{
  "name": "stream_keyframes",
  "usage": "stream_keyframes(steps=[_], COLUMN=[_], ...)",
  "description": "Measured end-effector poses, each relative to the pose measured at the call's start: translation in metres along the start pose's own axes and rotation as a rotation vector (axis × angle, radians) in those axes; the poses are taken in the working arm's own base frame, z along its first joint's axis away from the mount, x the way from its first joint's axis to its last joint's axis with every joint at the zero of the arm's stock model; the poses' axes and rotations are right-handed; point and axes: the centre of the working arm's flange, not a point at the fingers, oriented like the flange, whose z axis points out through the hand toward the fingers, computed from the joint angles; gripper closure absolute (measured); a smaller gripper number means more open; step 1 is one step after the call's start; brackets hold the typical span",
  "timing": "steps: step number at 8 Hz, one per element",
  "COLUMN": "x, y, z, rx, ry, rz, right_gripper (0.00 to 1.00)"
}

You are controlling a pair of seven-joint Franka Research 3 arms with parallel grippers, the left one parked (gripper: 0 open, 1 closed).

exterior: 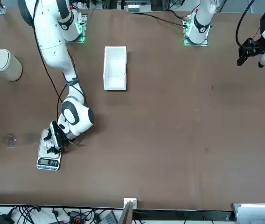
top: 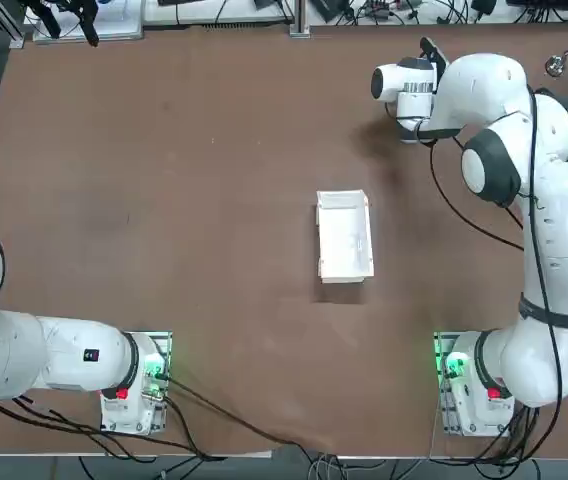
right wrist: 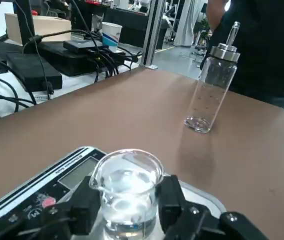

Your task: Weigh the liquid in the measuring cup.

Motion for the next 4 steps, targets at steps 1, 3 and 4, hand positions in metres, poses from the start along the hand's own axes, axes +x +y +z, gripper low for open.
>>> stream_keyframes(steps=[1,3,4], x=[-0.0009,-0.0030,-0.0032], y=[0.0003,-0.0007,-0.0027], z=[0.0012,-0.0020,-0.0086], rx=[-0.002,0.002,0.001], ry=[-0.001,-0.004,-0.027], rz=[-0.001,-0.015,-0.041], right_gripper=[0.20,0.00,0.00])
